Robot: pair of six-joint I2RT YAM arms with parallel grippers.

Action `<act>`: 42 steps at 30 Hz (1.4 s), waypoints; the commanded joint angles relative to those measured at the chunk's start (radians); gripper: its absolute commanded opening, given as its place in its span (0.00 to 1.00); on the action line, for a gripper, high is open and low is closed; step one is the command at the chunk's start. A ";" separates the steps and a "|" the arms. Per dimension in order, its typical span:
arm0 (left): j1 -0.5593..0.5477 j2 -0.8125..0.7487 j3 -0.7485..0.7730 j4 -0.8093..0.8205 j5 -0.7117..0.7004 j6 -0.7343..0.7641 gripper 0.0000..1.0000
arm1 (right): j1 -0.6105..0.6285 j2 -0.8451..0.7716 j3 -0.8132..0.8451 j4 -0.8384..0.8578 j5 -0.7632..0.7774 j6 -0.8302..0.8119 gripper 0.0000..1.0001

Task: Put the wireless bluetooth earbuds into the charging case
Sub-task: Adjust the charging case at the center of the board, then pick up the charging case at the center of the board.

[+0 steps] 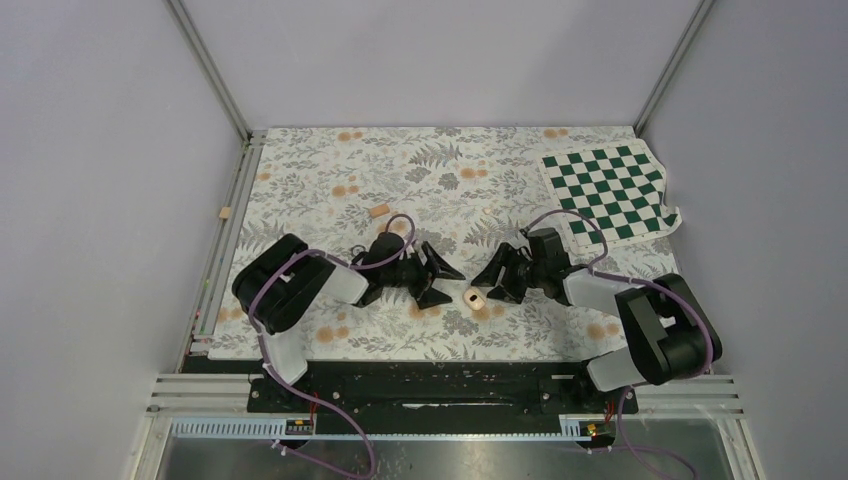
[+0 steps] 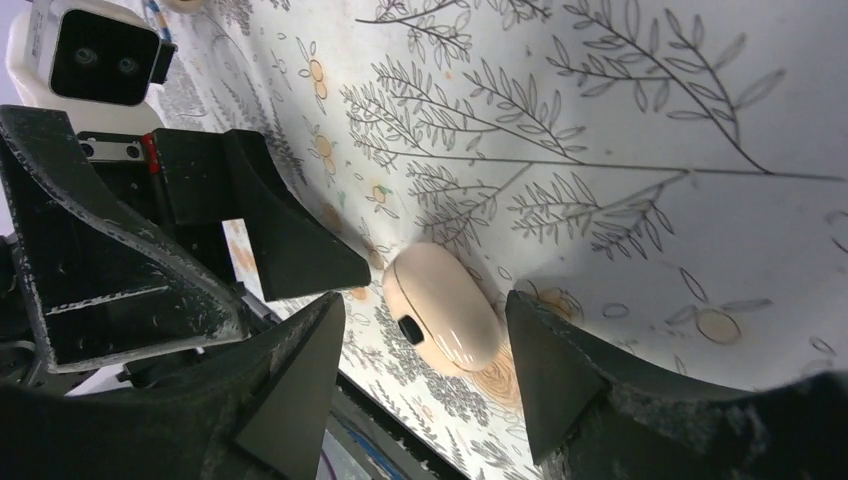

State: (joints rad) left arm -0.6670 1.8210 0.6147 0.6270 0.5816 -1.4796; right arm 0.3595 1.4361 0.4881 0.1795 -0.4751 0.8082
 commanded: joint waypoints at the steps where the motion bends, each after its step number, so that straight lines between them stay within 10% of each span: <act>1: 0.038 -0.003 0.014 0.028 0.081 -0.006 0.78 | -0.004 0.071 -0.007 0.081 -0.040 0.028 0.68; 18: 0.113 -0.277 -0.164 -0.191 0.064 0.119 0.68 | -0.003 0.051 -0.108 0.190 -0.151 0.092 0.60; 23: 0.104 -0.417 -0.115 -0.550 -0.013 0.332 0.65 | -0.003 -0.009 -0.119 0.155 -0.161 0.069 0.60; 42: -0.022 -0.140 0.132 -0.471 0.022 0.436 0.39 | -0.003 0.106 -0.134 0.278 -0.205 0.103 0.56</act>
State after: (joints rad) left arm -0.6708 1.6421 0.7017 0.0795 0.5739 -1.0492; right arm 0.3588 1.4986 0.3611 0.4168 -0.6819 0.9024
